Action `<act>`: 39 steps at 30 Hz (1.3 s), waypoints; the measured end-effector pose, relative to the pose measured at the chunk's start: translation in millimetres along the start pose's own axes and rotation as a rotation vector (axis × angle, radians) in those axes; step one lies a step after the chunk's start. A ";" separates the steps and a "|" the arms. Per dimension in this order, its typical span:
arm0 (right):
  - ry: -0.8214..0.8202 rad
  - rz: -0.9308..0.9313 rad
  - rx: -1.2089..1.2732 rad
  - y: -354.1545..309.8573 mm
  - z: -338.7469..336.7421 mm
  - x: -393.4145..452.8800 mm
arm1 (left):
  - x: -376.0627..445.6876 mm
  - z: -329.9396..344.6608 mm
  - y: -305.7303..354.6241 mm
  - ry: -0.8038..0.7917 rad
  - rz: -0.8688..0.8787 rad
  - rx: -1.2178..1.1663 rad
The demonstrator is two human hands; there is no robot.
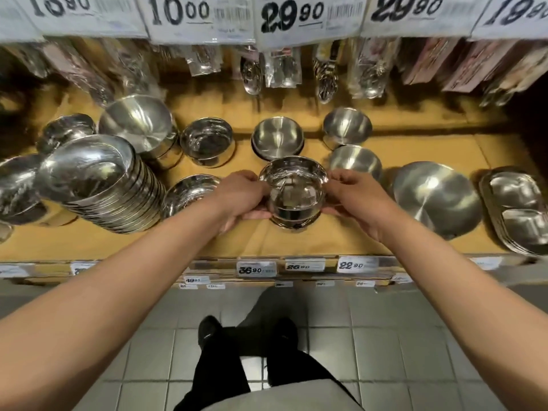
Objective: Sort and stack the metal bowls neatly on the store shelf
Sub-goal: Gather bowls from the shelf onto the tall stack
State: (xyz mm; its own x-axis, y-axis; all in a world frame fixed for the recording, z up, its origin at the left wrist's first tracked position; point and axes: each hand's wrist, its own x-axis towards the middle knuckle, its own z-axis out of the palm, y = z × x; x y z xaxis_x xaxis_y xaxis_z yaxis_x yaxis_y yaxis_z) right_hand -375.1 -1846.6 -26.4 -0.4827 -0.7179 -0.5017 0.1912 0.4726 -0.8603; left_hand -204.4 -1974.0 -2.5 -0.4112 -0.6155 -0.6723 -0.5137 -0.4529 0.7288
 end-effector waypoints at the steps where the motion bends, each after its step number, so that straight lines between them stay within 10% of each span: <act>1: -0.011 -0.011 0.015 2.1 -0.6 0.2 | 0.8 -1.2 -0.2 0.012 0.016 0.004; 9: -0.144 0.051 0.072 -1.5 -11.1 0.2 | 0.8 -10.3 8.0 -0.042 0.101 0.186; 18: -0.074 0.090 0.176 7.5 -1.8 -8.1 | 6.3 25.1 -0.9 0.108 -0.014 -0.127; 25: 0.037 0.024 0.084 5.8 -0.6 6.0 | 11.4 17.5 -10.9 0.279 0.190 0.399; 39: 0.072 -0.225 -0.411 6.4 1.6 37.6 | 26.4 27.3 -31.1 0.333 0.130 0.527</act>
State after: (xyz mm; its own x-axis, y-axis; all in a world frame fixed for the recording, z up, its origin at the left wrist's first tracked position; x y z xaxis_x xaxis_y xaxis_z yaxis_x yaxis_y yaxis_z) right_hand -390.7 -1871.4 -50.9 -0.5341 -0.7951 -0.2873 -0.2718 0.4833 -0.8322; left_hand -219.9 -1958.6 -46.5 -0.2826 -0.8501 -0.4444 -0.8116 -0.0350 0.5831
